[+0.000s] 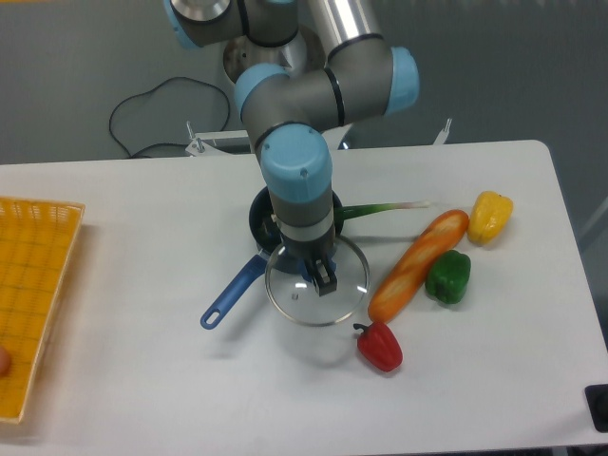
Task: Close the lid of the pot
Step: 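Carry the held glass lid over the blue saucepan and lower it, then lower the glass lid onto the saucepan rim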
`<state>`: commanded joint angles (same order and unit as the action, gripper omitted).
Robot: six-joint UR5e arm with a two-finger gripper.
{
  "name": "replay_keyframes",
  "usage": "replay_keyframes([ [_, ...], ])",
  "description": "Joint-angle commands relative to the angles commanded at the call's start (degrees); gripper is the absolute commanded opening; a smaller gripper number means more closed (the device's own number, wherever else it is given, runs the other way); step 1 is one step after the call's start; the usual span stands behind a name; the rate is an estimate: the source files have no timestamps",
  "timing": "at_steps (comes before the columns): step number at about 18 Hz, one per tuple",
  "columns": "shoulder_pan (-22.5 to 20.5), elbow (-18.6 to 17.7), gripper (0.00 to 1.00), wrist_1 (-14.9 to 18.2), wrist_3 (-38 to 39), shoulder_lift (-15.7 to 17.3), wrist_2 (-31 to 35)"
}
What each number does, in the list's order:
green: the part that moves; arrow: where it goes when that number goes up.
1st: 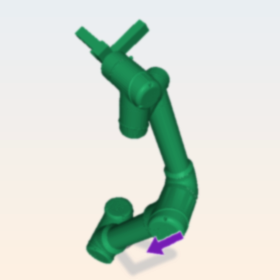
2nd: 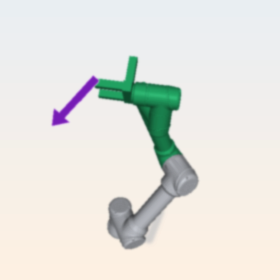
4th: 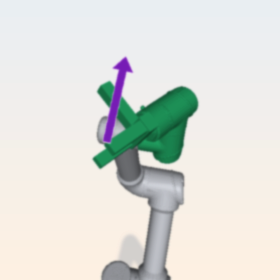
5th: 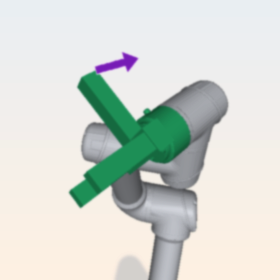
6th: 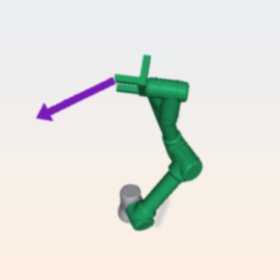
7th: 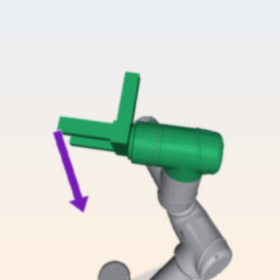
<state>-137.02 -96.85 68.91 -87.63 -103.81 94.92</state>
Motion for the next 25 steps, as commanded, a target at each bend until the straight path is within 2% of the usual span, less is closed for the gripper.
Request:
replay_keyframes([
  [7,0.18,-4.57,0.56,0.00,0.00,5.01,0.18],
  [25,-1.05,-13.01,0.56,-0.79,-1.23,10.03,0.18],
])
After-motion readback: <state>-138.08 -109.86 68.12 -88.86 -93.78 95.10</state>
